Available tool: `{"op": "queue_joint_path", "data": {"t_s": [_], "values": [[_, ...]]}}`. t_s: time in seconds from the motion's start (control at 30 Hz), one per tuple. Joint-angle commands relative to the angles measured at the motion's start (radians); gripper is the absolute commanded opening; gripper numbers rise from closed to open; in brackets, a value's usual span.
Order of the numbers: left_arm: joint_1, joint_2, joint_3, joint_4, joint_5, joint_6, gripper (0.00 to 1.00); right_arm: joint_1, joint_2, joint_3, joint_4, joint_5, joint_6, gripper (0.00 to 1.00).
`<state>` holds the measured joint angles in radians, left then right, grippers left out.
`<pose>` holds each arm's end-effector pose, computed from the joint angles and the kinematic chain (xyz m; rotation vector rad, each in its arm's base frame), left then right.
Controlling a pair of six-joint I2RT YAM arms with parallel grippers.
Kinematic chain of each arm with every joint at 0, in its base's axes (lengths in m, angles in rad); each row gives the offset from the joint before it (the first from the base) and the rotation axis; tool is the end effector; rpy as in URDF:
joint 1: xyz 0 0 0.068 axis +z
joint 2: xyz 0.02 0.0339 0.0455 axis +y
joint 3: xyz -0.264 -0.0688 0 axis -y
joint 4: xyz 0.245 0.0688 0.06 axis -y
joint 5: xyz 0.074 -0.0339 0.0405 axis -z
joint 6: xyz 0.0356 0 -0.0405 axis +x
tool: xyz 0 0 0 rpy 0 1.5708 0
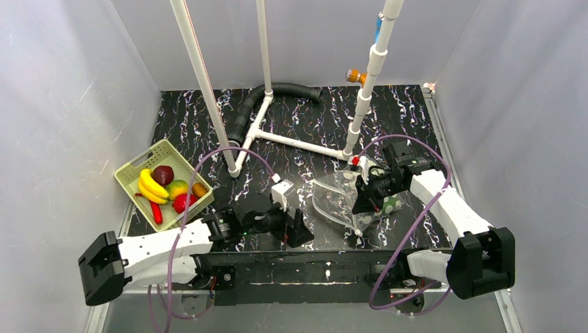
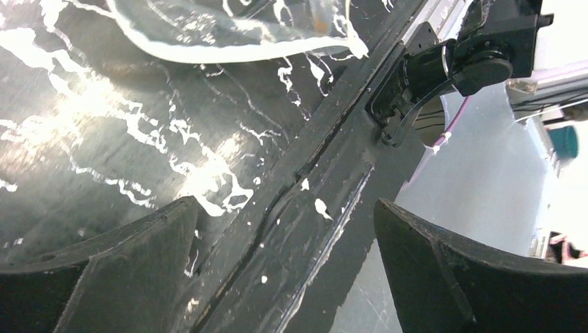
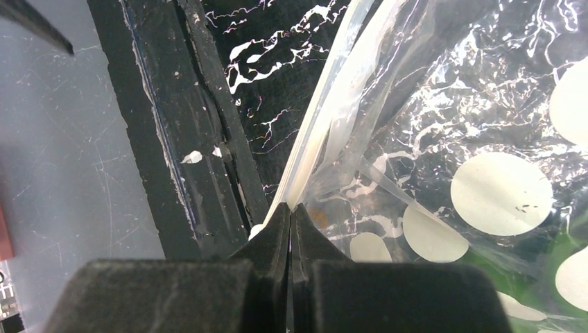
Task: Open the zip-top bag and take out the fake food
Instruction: Place the fake fruit in the bin, then pick up the fake fruit from the zipper food storage bag.
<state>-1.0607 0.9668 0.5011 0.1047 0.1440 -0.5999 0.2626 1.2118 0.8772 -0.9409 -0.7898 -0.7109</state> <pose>0.1020 -0.1928 0.2358 0.5916 2.0557 -1.1942 0.1935 0.0782 0.2421 -1.3216 2.1621 0.9441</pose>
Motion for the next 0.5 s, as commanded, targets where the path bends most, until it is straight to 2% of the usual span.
{"op": "queue_joint_path", "data": {"t_s": [0.0,0.27,0.47], "values": [[-0.077,0.075,0.039,0.178,-0.113,0.095,0.98,-0.003,-0.010,0.043,-0.020,-0.044,-0.017,0.01],[-0.155,0.175,0.062,0.251,-0.200,0.190,0.98,0.012,-0.025,0.061,-0.034,-0.130,-0.011,0.01],[-0.173,0.232,0.053,0.346,-0.251,0.220,0.93,0.080,-0.031,0.103,-0.037,-0.150,0.000,0.01]]}}
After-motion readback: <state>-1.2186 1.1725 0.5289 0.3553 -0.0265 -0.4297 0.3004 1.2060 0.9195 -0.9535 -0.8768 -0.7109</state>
